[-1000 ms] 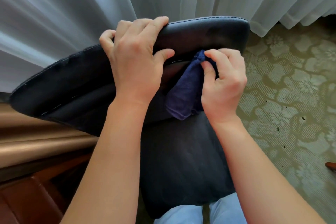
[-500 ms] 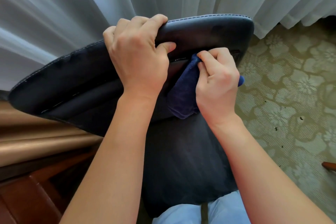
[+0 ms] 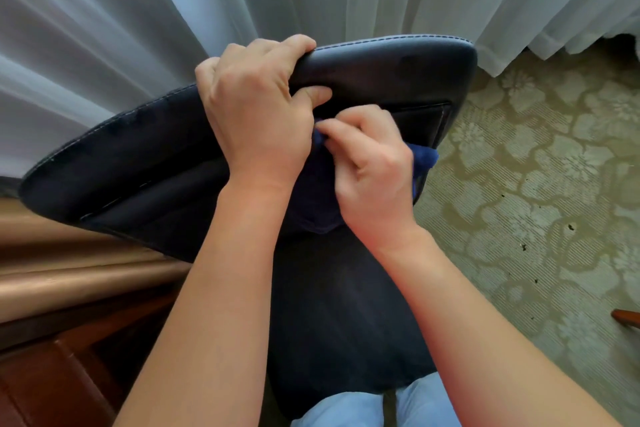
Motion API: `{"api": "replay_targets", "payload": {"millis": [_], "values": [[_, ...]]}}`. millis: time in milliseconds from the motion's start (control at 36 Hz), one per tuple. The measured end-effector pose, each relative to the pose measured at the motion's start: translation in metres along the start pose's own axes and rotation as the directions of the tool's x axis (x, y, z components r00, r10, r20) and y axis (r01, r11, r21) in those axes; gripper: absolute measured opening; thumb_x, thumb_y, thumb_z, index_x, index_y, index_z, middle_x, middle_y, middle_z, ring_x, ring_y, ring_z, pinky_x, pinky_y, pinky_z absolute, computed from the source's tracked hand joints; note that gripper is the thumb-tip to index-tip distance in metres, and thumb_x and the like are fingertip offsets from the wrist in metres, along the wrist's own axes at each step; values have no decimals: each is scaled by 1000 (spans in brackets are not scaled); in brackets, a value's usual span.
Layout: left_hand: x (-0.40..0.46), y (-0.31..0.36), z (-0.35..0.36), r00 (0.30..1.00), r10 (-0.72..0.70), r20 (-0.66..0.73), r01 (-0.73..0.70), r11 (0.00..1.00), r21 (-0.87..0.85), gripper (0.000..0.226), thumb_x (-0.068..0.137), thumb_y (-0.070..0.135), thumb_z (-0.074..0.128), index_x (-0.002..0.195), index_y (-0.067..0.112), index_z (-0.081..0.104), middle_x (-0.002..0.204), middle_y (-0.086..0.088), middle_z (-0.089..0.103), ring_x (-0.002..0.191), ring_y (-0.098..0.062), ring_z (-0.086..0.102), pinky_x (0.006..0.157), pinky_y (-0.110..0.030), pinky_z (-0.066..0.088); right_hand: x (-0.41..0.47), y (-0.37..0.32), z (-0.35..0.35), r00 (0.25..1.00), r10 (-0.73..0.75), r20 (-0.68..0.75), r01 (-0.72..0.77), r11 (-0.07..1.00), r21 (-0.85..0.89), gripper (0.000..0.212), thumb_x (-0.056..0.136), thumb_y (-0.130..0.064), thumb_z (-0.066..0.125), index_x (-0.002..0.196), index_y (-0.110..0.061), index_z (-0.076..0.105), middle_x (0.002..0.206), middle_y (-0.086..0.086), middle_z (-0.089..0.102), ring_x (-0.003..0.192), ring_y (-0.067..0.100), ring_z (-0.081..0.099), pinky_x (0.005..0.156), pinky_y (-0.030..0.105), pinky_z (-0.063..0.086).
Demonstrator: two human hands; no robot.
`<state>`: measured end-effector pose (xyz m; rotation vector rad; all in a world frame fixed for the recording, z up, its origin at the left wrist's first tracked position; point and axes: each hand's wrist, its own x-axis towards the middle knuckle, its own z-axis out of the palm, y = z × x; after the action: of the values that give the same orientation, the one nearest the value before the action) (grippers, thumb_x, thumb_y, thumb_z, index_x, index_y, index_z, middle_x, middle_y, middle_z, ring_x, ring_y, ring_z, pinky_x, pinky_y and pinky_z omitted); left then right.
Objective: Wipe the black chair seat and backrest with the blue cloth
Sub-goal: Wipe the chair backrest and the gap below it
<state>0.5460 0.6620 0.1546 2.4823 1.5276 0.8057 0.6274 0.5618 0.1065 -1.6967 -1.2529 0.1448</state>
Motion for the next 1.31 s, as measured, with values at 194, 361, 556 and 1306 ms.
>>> {"api": "replay_targets", "payload": {"millis": [194,361,556,1306], "values": [[-2,1,-2,1000,-3,12,3,1000,-12,49,71,49,78,118,36,71,106,10,73,100,-20,60,91,-31,30,9,32,-23,962,74,-263,-97,993,-74,12,87,5,67,98,0,71,94,11,67,86,32,62,80,43,52],[-1,0,-2,1000,-5,9,5,1000,-11,49,71,50,76,118,36,71,106,10,72,100,-21,60,92,-33,32,1,33,-9,942,72,-329,-168,947,-274,13,90,-12,72,100,-17,79,95,1,68,86,29,57,77,40,41],[1,0,1,1000,-8,1,8,1000,-17,49,70,48,78,117,35,71,105,10,72,99,-20,60,92,-33,32,-11,21,-4,964,151,-219,-200,954,-224,27,95,-21,67,118,-8,73,112,10,65,96,30,55,89,27,44],[1,1,0,999,-32,19,32,999,-6,46,73,48,76,117,36,72,105,11,72,99,-18,59,95,-32,33,4,-5,12,997,73,-14,-74,945,-320,19,85,-5,61,100,-7,73,97,8,62,84,32,49,69,39,43]]}}
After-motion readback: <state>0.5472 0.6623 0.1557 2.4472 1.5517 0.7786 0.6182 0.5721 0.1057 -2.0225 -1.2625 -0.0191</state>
